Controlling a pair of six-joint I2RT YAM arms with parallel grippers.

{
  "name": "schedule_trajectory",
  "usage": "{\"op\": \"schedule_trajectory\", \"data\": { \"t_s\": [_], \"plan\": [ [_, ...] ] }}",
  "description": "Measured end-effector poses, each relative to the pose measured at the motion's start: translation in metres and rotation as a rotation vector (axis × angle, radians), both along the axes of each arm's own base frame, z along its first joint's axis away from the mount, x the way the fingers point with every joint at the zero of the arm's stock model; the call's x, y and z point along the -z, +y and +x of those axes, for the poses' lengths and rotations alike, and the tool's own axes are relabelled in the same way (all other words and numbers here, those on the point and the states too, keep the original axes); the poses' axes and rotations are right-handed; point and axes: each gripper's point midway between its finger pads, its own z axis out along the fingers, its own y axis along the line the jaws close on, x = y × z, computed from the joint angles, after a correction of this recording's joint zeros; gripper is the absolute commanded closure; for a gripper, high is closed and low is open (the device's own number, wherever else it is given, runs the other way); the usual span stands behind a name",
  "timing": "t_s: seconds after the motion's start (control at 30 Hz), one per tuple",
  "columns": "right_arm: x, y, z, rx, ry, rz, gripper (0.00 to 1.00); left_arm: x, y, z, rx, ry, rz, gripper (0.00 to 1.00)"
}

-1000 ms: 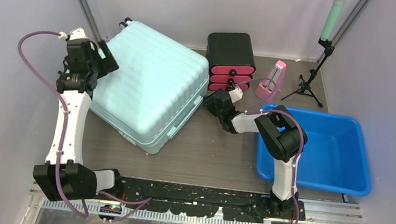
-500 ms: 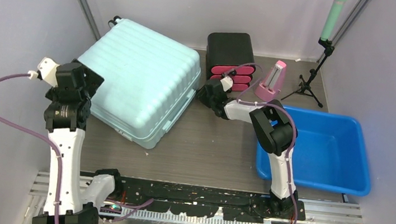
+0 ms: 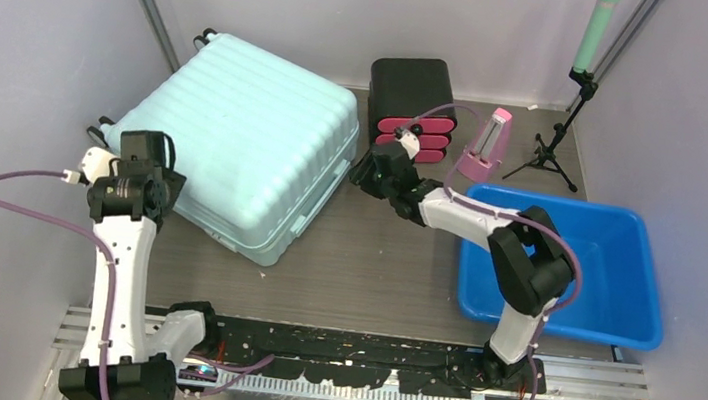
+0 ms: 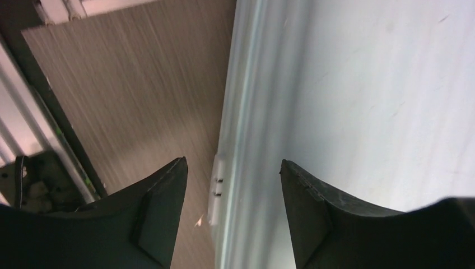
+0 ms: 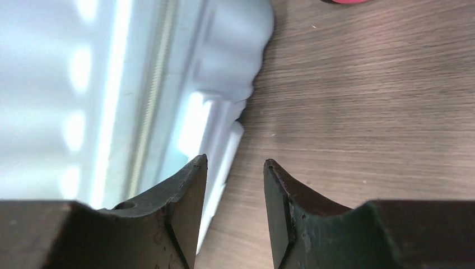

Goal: Open, take out, and arrange the luggage

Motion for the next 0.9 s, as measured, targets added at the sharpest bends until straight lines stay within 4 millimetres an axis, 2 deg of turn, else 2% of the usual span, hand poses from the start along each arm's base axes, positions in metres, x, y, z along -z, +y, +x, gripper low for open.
{"op": "schedule_trajectory", "data": {
  "t_s": [0.07,0.17,0.3,0.4,0.5,0.57,0.7,0.83,0.9],
  "plan": [
    [-0.023,0.0,-0.01,-0.013,-0.034,0.027,0.52,0.012,-0.009,-0.009,0.016,0.015,-0.041,0.39],
    [-0.039,-0.002,-0.024,-0.028,-0.058,0.048,0.52,0.034,-0.028,-0.02,0.05,0.028,-0.13,0.4],
    [-0.04,-0.001,-0.048,-0.064,-0.058,0.05,0.52,0.055,-0.05,-0.035,0.08,0.052,-0.242,0.44],
    [-0.033,0.003,-0.065,-0.092,-0.046,0.038,0.53,0.065,-0.061,-0.038,0.091,0.046,-0.298,0.44],
    [-0.03,0.008,-0.074,-0.11,-0.046,0.033,0.53,0.083,-0.073,-0.036,0.103,0.041,-0.365,0.44],
    [-0.031,0.013,-0.078,-0.121,-0.054,0.035,0.53,0.094,-0.08,-0.038,0.108,0.062,-0.394,0.44],
    [-0.033,0.019,-0.078,-0.146,-0.082,0.028,0.52,0.094,-0.088,-0.03,0.141,0.057,-0.388,0.44],
    [-0.036,0.026,-0.067,-0.162,-0.116,0.0,0.53,0.09,-0.096,-0.024,0.171,0.032,-0.361,0.44],
    [-0.041,0.033,-0.059,-0.17,-0.137,-0.01,0.54,0.089,-0.108,-0.021,0.219,0.024,-0.362,0.44]
  ]
}}
